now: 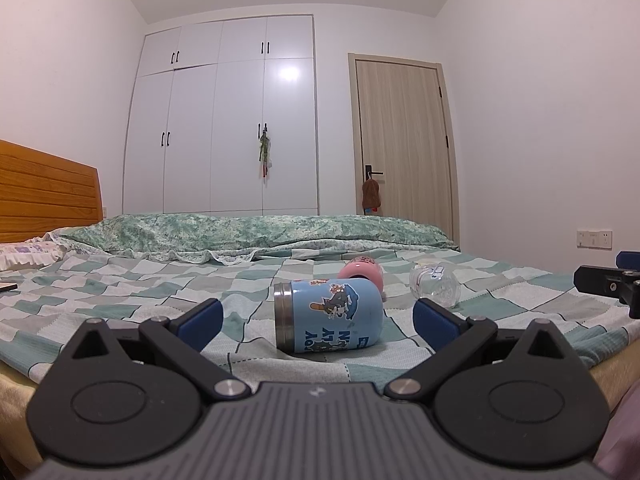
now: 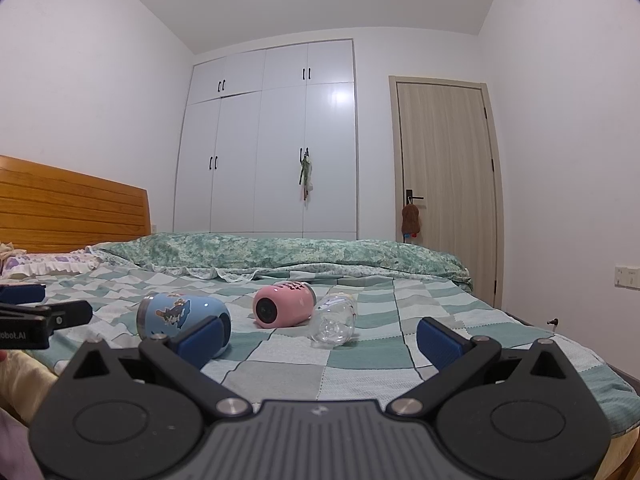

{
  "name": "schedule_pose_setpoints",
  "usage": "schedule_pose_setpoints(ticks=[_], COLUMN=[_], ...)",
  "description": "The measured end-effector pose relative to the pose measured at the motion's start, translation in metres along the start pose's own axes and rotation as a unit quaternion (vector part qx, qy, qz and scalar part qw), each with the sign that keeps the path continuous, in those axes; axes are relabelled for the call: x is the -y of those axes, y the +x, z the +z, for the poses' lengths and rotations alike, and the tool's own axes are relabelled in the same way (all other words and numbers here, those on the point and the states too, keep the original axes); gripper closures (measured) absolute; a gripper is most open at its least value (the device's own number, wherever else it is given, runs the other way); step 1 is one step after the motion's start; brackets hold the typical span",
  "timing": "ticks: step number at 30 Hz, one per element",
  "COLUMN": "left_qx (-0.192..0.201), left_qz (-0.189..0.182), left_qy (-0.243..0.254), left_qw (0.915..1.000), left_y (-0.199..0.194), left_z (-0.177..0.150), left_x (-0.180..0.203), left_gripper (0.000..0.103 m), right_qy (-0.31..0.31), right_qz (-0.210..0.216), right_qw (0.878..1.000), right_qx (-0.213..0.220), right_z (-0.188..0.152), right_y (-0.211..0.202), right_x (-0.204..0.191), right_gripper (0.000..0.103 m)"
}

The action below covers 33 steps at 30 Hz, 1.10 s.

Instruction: Flip cup upright

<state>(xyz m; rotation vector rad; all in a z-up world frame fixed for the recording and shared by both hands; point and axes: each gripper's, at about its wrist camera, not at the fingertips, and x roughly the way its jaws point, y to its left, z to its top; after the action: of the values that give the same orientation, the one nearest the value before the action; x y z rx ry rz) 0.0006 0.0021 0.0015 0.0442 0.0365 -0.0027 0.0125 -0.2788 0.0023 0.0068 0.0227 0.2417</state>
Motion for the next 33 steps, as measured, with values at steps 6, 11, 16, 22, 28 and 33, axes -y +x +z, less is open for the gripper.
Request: schedule_pose_setpoints(ticks=[6, 11, 16, 22, 28, 33], left_qx=[0.000, 0.001, 0.001, 0.001, 0.002, 0.003], left_qz=[0.000, 0.000, 0.000, 0.000, -0.003, -0.002], left_qy=[0.000, -0.001, -0.001, -0.001, -0.002, -0.002], left_qw=[1.0000, 1.0000, 1.0000, 1.0000, 1.0000, 1.0000], left_y=[0.0003, -0.0002, -0.0001, 0.0004, -0.0002, -0.0009], left_z=[0.0003, 0.0001, 0.0004, 0.0006, 0.0008, 0.0010], left_x=[0.0001, -0.0001, 0.0000, 0.0005, 0.0002, 0.0007], left_gripper=[0.000, 0.000, 0.000, 0.000, 0.000, 0.000], right_qy=[0.000, -0.001, -0.001, -0.001, -0.002, -0.002], right_qz=[0.000, 0.000, 0.000, 0.000, 0.000, 0.000], right_qw=[1.000, 1.000, 1.000, 1.000, 1.000, 1.000], right_qx=[0.000, 0.000, 0.000, 0.001, 0.001, 0.001], right_z=[-0.0005, -0.0005, -0.0009, -0.0008, -0.0009, -0.0013], right_y=[0.0008, 0.0009, 0.0013, 0.0012, 0.0013, 0.0019], right_x=[-0.0004, -0.0009, -0.0012, -0.0018, -0.0022, -0.0023], right_gripper=[0.000, 0.000, 0.000, 0.000, 0.000, 0.000])
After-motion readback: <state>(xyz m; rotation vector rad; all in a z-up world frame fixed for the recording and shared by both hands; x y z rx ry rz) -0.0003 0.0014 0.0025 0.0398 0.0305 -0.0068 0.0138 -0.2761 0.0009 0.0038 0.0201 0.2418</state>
